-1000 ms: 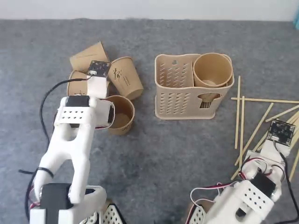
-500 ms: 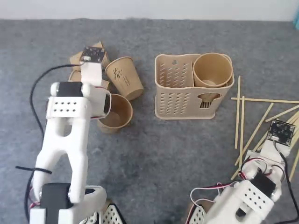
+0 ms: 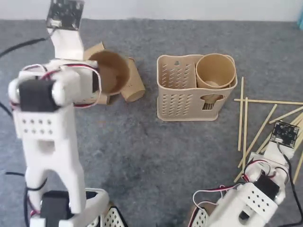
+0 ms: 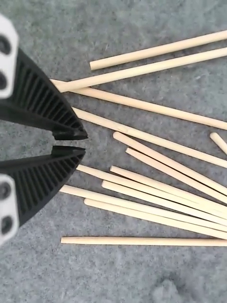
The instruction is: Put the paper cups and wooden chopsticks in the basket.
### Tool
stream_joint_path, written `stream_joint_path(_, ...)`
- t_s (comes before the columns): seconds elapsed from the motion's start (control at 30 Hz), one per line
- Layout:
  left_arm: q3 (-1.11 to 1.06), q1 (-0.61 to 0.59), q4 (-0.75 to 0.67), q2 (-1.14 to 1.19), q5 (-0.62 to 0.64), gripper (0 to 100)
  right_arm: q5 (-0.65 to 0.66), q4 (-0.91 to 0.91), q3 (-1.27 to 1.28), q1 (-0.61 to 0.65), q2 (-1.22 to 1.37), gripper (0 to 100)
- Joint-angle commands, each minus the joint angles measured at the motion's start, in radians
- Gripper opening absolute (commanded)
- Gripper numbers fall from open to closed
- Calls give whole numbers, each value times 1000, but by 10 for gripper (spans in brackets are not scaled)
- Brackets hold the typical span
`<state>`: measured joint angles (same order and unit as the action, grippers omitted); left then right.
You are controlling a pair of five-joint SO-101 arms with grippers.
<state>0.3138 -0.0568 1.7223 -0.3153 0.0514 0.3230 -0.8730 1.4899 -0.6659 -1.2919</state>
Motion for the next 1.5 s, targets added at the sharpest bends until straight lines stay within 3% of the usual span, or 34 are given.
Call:
stream_joint_path(0.0, 157, 101, 32, -61, 204, 12, -28, 7, -20, -65, 4, 37)
stream_joint_path(0.07, 211, 161, 29, -55, 290, 12, -78, 4, -54, -130, 12, 38)
stream_joint_path(0.2, 311, 295, -12, -12, 331, 12, -101, -2, -71, -199, 13, 41)
stream_joint_path(0.33, 398, 427, -87, 71, 330, 12, -63, 21, -28, -196, 12, 41)
stream_joint_path(0.6, 588, 552, -169, 318, 342, 12, -48, 41, -8, -182, 12, 39)
stream_joint_path(1.03, 915, 601, -117, 712, 368, 12, -48, 42, -5, -137, 12, 37)
stream_joint_path(1.47, 920, 628, -68, 812, 367, 21, -54, 44, -6, -142, 12, 38)
